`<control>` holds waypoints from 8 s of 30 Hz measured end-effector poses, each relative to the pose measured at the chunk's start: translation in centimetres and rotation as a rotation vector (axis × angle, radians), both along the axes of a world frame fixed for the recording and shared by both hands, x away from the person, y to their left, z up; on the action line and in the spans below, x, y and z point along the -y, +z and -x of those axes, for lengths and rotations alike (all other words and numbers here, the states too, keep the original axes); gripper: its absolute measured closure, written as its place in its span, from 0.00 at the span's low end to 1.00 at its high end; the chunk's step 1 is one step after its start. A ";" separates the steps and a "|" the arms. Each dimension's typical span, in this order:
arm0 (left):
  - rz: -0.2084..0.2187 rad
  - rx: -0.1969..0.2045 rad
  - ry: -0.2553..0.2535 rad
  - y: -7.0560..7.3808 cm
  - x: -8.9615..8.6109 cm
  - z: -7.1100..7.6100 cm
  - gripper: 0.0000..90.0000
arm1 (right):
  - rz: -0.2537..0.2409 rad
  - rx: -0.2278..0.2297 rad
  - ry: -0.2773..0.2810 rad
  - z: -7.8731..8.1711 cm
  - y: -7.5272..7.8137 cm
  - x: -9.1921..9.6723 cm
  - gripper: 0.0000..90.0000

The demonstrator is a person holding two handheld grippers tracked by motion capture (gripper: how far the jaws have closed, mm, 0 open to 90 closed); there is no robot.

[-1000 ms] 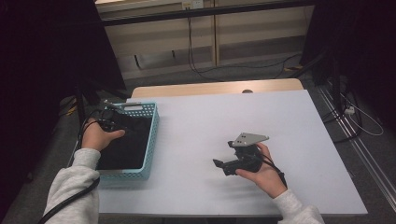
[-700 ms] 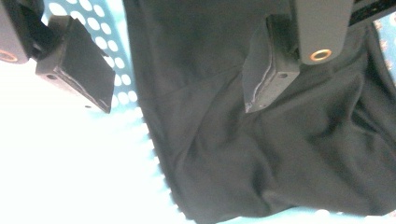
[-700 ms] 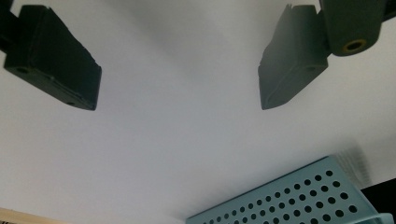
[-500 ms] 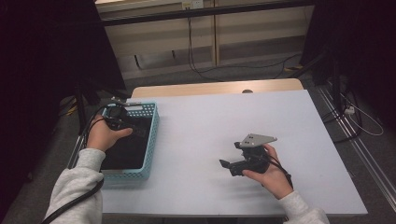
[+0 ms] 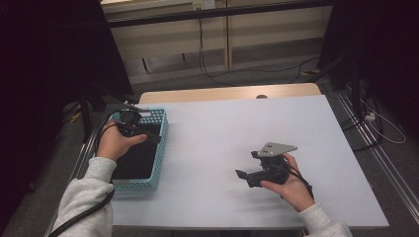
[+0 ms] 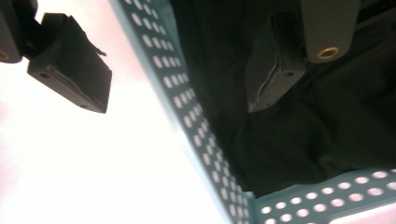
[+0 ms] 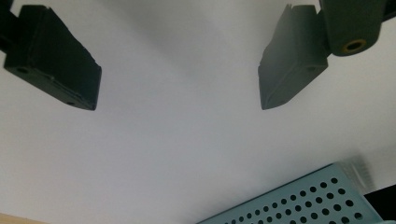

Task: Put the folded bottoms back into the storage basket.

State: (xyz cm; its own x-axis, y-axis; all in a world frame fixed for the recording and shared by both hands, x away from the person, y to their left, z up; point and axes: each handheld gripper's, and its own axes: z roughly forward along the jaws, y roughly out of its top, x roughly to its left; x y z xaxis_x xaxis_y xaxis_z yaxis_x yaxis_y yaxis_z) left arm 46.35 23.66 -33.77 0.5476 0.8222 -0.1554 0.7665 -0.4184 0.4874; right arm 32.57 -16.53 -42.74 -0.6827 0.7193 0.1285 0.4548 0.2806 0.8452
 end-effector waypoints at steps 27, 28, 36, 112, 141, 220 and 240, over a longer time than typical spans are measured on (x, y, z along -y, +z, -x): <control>0.030 0.019 -0.115 0.1 3.6 1.4 0.23 | 0.033 -0.011 0.007 0.3 -0.2 1.6 0.14; 0.034 0.019 -0.116 0.1 3.7 1.4 0.23 | 0.035 -0.009 0.007 0.3 -0.2 1.6 0.15; 0.039 0.023 -0.130 -0.2 4.3 1.6 0.22 | 0.033 -0.006 -0.001 0.4 -0.2 2.1 0.15; 0.084 0.000 -0.277 -3.9 8.6 4.9 0.21 | 0.097 -0.033 -0.033 1.8 -0.7 6.8 0.15; 0.128 -0.001 -0.265 -6.0 8.5 6.1 0.18 | 0.113 -0.047 -0.036 2.7 -1.2 7.9 0.15; 0.237 0.082 -0.298 -8.9 6.4 9.3 0.09 | 0.127 -0.077 -0.077 5.0 -2.0 11.1 0.14; 0.247 0.086 -0.309 -9.0 6.3 9.8 0.08 | 0.129 -0.090 -0.082 5.5 -2.2 11.7 0.14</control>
State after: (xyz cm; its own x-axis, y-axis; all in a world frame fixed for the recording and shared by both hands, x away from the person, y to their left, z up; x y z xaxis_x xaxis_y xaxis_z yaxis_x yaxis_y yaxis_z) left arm 36.59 17.38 -42.79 0.7826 0.5607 -0.2705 0.5752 -0.4851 0.6587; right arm 27.08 -28.22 -44.96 -0.6106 0.7869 0.0893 0.5531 0.3430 0.7592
